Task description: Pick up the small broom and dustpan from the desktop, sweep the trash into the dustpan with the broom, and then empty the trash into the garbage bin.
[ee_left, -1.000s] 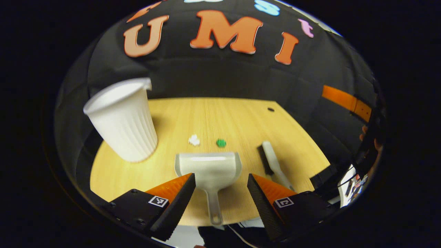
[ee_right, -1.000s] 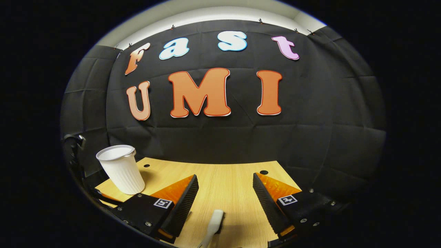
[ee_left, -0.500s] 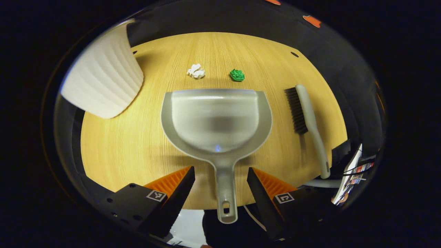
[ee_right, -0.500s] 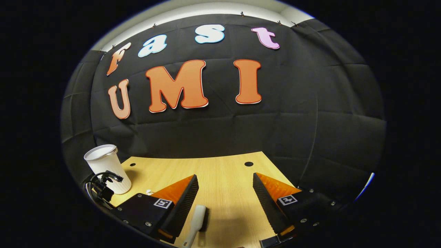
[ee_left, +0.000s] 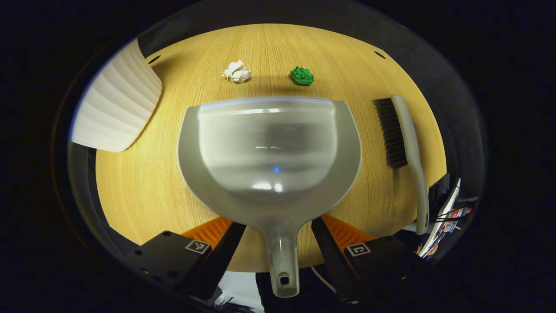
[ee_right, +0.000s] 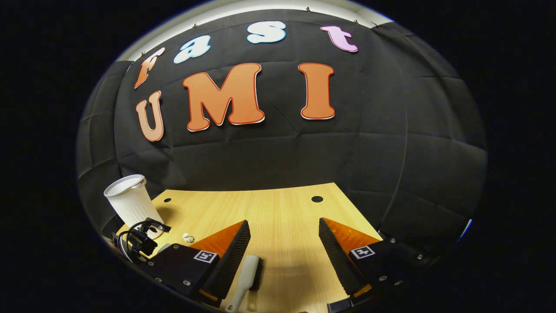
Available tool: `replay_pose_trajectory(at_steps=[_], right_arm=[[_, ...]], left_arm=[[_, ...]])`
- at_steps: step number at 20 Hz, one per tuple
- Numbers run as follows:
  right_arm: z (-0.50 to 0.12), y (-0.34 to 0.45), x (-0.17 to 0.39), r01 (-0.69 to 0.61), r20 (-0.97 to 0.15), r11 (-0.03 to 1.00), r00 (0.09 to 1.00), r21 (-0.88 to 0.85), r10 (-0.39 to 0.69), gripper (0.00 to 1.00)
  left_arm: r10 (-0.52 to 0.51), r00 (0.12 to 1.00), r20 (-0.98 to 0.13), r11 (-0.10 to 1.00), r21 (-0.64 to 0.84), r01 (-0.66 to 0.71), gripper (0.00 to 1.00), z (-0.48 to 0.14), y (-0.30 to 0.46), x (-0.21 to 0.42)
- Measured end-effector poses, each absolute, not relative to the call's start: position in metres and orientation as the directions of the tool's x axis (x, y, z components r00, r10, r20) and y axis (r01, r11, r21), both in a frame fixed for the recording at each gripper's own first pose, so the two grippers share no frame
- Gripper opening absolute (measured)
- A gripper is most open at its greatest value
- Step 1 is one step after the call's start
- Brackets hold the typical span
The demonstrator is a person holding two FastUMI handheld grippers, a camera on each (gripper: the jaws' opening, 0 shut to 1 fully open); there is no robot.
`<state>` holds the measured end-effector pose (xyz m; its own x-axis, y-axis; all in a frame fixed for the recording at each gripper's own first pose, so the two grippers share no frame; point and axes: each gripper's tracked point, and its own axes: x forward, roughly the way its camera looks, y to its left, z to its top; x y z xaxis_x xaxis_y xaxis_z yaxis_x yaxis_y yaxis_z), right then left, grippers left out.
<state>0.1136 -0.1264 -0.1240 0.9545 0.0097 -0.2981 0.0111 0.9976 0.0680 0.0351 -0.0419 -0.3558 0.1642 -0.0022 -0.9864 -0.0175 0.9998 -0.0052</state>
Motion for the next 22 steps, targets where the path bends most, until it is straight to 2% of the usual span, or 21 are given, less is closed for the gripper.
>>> replay_pose_trajectory(at_steps=[1, 4, 5, 7, 9, 12, 14, 19, 22], right_arm=[[-0.126, -0.125, 0.114, 0.011, -0.303, 0.998, 0.953, 0.067, 0.01, 0.95], [-0.133, -0.12, 0.113, 0.0, -0.329, 0.997, 0.944, 0.076, 0.025, 0.95], [-0.137, -0.116, 0.111, -0.01, -0.345, 0.996, 0.938, 0.088, 0.039, 0.95], [-0.147, -0.109, 0.107, -0.017, -0.382, 0.993, 0.922, 0.118, 0.062, 0.95], [-0.175, -0.097, 0.099, -0.034, -0.479, 0.99, 0.872, 0.135, 0.096, 0.95], [-0.234, -0.07, 0.072, -0.061, -0.671, 0.981, 0.722, 0.183, 0.17, 0.96], [-0.267, -0.057, 0.051, -0.074, -0.762, 0.983, 0.623, 0.166, 0.176, 0.96], [-0.323, -0.043, 0.027, -0.137, -0.876, 0.988, 0.465, 0.07, 0.126, 0.96], [-0.352, -0.033, 0.018, -0.107, -0.909, 0.99, 0.397, 0.088, 0.124, 0.97]], left_arm=[[0.0, 0.157, -0.988, 1.0, -0.004, -0.025, 0.88, -0.357, -0.041, 0.033], [-0.008, 0.138, -0.99, 0.998, -0.017, -0.059, 0.44, -0.359, -0.044, 0.031], [-0.011, 0.132, -0.991, 0.998, -0.02, -0.062, 0.4, -0.362, -0.043, 0.031], [-0.018, 0.149, -0.989, 0.997, -0.028, -0.068, 0.35, -0.362, -0.043, 0.032], [-0.031, 0.173, -0.984, 0.997, -0.043, -0.07, 0.34, -0.361, -0.044, 0.034], [-0.053, 0.202, -0.978, 0.997, -0.065, -0.052, 0.33, -0.36, -0.041, 0.035], [-0.08, 0.224, -0.971, 0.995, -0.091, -0.042, 0.33, -0.352, -0.04, 0.028], [-0.101, 0.278, -0.955, 0.994, -0.107, -0.007, 0.33, -0.32, -0.029, 0.016], [-0.099, 0.288, -0.952, 0.995, -0.096, 0.025, 0.33, -0.314, -0.018, 0.01]])
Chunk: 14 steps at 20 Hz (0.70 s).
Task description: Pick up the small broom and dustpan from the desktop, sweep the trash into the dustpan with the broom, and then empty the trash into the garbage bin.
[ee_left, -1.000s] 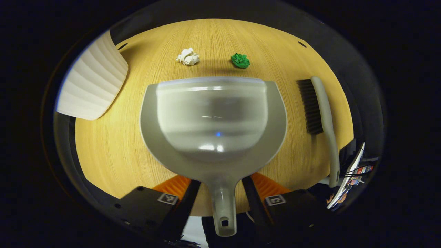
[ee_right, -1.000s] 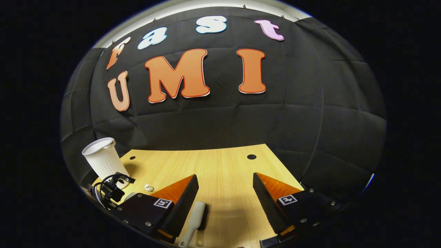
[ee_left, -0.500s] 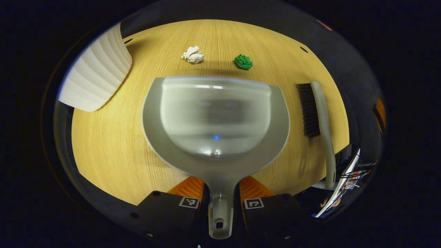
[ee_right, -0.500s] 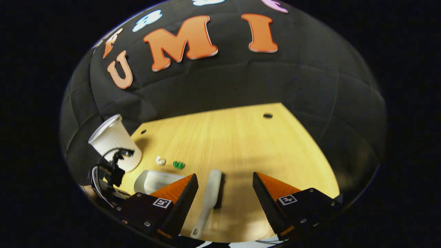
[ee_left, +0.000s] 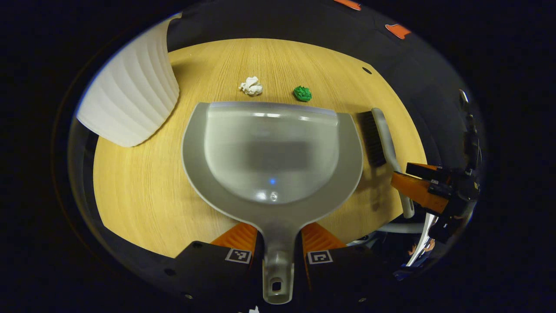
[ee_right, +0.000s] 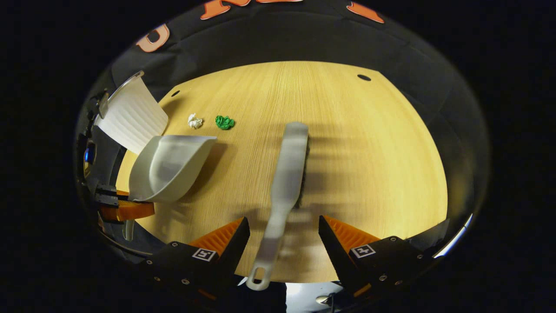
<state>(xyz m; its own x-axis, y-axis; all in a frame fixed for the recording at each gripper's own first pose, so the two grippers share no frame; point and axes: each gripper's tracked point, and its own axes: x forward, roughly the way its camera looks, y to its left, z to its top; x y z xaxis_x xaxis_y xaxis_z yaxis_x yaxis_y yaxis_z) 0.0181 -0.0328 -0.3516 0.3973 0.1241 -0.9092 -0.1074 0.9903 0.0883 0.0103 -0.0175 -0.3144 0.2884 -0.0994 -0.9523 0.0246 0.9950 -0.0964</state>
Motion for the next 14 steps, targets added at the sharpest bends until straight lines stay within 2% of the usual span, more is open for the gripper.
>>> replay_pose_trajectory(at_steps=[4, 11, 13, 14], right_arm=[[-0.366, -0.03, 0.023, -0.112, -0.921, 0.993, 0.382, 0.033, 0.074, 0.97], [-0.378, -0.021, 0.024, -0.099, -0.932, 0.995, 0.355, 0.033, 0.067, 0.95], [-0.383, -0.021, 0.026, -0.086, -0.94, 0.996, 0.335, 0.031, 0.059, 0.83], [-0.384, -0.022, 0.026, -0.082, -0.944, 0.996, 0.326, 0.029, 0.055, 0.69]], left_arm=[[-0.112, 0.284, -0.952, 0.994, -0.11, 0.024, 0.33, -0.316, -0.002, 0.003], [-0.119, 0.29, -0.95, 0.993, -0.111, 0.044, 0.33, -0.308, 0.017, 0.001], [-0.117, 0.288, -0.95, 0.993, -0.108, 0.046, 0.33, -0.304, 0.022, -0.002], [-0.113, 0.287, -0.951, 0.993, -0.104, 0.049, 0.33, -0.302, 0.024, -0.003]])
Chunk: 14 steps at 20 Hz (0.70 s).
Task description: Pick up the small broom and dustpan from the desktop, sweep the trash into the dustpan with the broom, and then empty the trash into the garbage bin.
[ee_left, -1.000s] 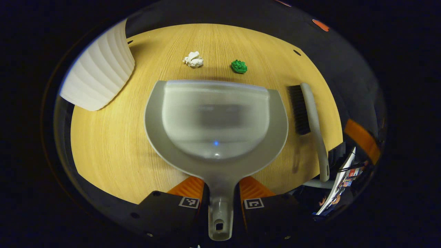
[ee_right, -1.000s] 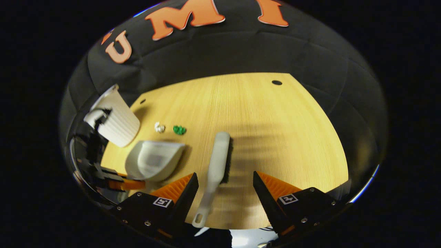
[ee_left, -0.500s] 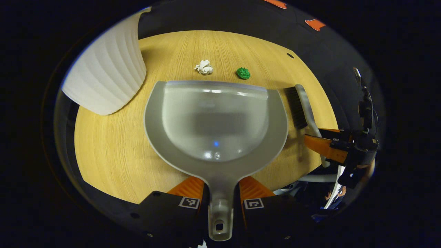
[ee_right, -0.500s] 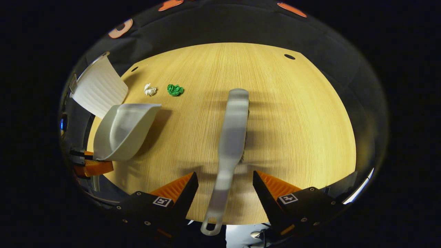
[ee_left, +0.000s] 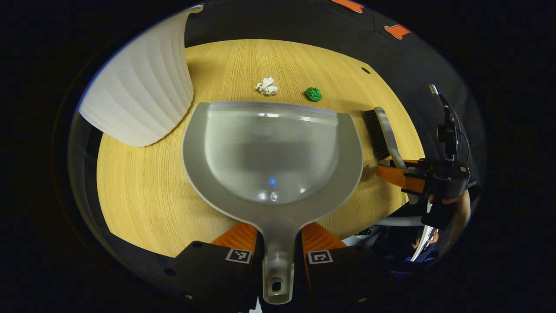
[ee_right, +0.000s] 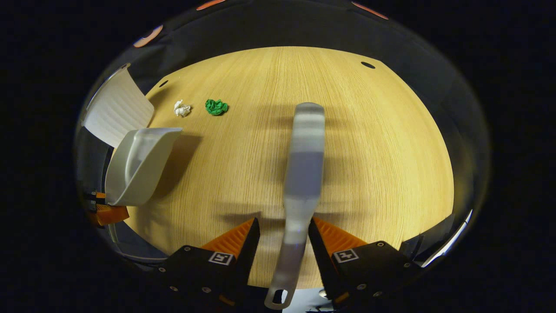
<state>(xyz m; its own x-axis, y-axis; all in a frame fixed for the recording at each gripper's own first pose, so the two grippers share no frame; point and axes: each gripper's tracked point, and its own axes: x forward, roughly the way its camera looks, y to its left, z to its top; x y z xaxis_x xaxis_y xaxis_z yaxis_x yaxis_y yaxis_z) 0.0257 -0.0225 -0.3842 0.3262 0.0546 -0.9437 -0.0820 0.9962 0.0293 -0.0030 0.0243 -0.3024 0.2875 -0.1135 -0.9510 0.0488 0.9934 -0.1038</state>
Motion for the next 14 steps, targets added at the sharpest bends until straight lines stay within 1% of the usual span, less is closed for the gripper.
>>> replay_pose_trajectory(at_steps=[1, 2, 3, 4, 5, 6, 9, 11, 14], right_arm=[[-0.385, -0.022, 0.024, -0.081, -0.951, 0.996, 0.303, 0.031, 0.054, 0.65], [-0.387, -0.023, 0.023, -0.088, -0.959, 0.996, 0.279, 0.026, 0.05, 0.63], [-0.388, -0.025, 0.023, -0.095, -0.965, 0.995, 0.259, 0.022, 0.046, 0.39], [-0.392, -0.028, 0.023, -0.101, -0.971, 0.995, 0.239, 0.011, 0.035, 0.33], [-0.389, -0.029, 0.025, -0.107, -0.972, 0.994, 0.231, 0.013, 0.038, 0.31], [-0.392, -0.027, 0.026, -0.117, -0.974, 0.993, 0.22, 0.028, 0.053, 0.24], [-0.389, -0.03, 0.03, -0.181, -0.973, 0.984, 0.23, -0.006, 0.036, 0.17], [-0.384, -0.026, 0.035, -0.173, -0.967, 0.985, 0.248, 0.017, 0.061, 0.14], [-0.37, -0.023, 0.06, -0.169, -0.947, 0.985, 0.313, 0.026, 0.079, 0.12]], left_arm=[[-0.113, 0.287, -0.951, 0.993, -0.102, 0.054, 0.33, -0.303, 0.026, -0.002], [-0.114, 0.289, -0.951, 0.993, -0.102, 0.057, 0.33, -0.304, 0.027, 0.0], [-0.115, 0.291, -0.95, 0.993, -0.102, 0.058, 0.33, -0.302, 0.029, -0.001], [-0.115, 0.295, -0.949, 0.993, -0.103, 0.057, 0.33, -0.299, 0.029, -0.001], [-0.117, 0.3, -0.947, 0.993, -0.106, 0.055, 0.33, -0.298, 0.031, -0.002], [-0.12, 0.304, -0.945, 0.993, -0.109, 0.051, 0.33, -0.296, 0.032, -0.002], [-0.118, 0.3, -0.947, 0.993, -0.11, 0.044, 0.33, -0.302, 0.035, 0.001], [-0.099, 0.308, -0.946, 0.994, -0.083, 0.066, 0.33, -0.305, 0.039, 0.004], [-0.081, 0.311, -0.947, 0.992, -0.048, 0.113, 0.33, -0.306, 0.046, 0.01]])
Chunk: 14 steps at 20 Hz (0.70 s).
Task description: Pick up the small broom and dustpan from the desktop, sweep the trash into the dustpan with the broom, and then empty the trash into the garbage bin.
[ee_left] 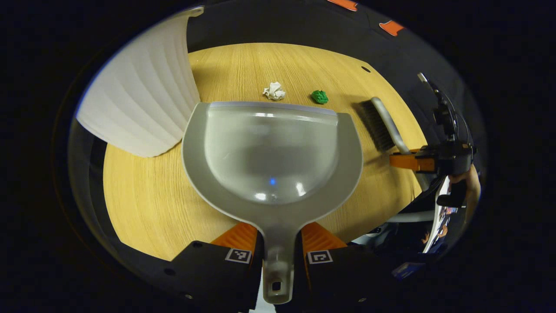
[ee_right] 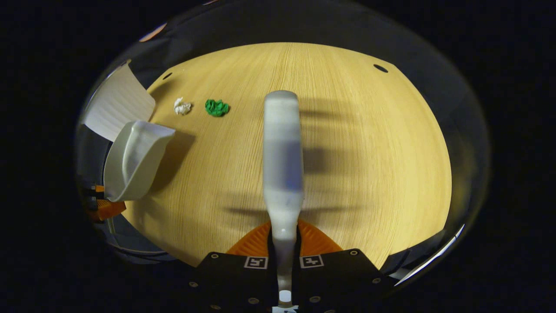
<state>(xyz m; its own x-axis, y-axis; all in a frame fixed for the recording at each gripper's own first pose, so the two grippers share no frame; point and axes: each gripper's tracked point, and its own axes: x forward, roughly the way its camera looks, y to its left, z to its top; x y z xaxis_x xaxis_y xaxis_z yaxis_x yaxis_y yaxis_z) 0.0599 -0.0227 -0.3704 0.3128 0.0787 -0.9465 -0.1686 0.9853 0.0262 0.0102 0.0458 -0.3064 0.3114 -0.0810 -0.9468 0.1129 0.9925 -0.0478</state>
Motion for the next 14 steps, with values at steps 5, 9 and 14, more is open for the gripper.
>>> replay_pose_trajectory(at_steps=[5, 9, 14], right_arm=[[-0.344, -0.016, 0.125, -0.321, -0.918, 0.946, 0.383, -0.032, 0.099, 0.12], [-0.347, 0.005, 0.185, -0.467, -0.914, 0.879, 0.392, -0.095, 0.11, 0.11], [-0.375, 0.035, 0.218, -0.624, -0.948, 0.777, 0.289, -0.083, 0.131, 0.11]], left_arm=[[-0.061, 0.253, -0.966, 0.965, 0.008, 0.262, 0.33, -0.303, 0.054, 0.011], [-0.067, 0.16, -0.985, 0.948, -0.013, 0.318, 0.33, -0.319, 0.052, 0.015], [-0.068, 0.121, -0.99, 0.954, -0.029, 0.299, 0.33, -0.32, 0.05, 0.015]])
